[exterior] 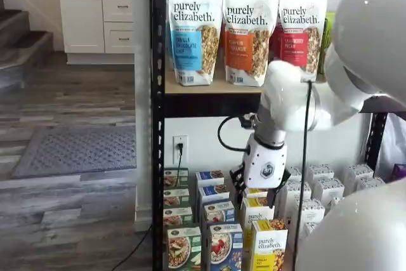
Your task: Pick up the blue and white box that is on the bottom shelf, the second box from the left
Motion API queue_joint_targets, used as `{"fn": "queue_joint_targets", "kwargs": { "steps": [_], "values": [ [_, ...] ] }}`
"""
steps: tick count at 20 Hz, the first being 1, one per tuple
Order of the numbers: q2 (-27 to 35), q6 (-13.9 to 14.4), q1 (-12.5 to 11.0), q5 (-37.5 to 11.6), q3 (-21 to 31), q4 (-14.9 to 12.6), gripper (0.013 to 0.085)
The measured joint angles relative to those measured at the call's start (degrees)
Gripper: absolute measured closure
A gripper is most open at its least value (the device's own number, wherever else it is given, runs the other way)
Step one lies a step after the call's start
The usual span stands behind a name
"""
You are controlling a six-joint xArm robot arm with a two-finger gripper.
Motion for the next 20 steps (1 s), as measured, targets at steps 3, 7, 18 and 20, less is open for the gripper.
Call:
{"fn": "queue_joint_targets", "kwargs": {
  "steps": [3,7,18,20],
  "values": [
    [4.4,-1.5,0.1,-4.9,0.3,1.6,0.013],
    [10.5,-1.7,0.6,-9.0,-0.6,2.1,0.013],
    [23.3,-5.6,1.9,-18.6,-3.8,7.0,0.013],
    [25.3,-6.8,1.8,-20.0,-4.6,8.1,0.013]
  ]
}}
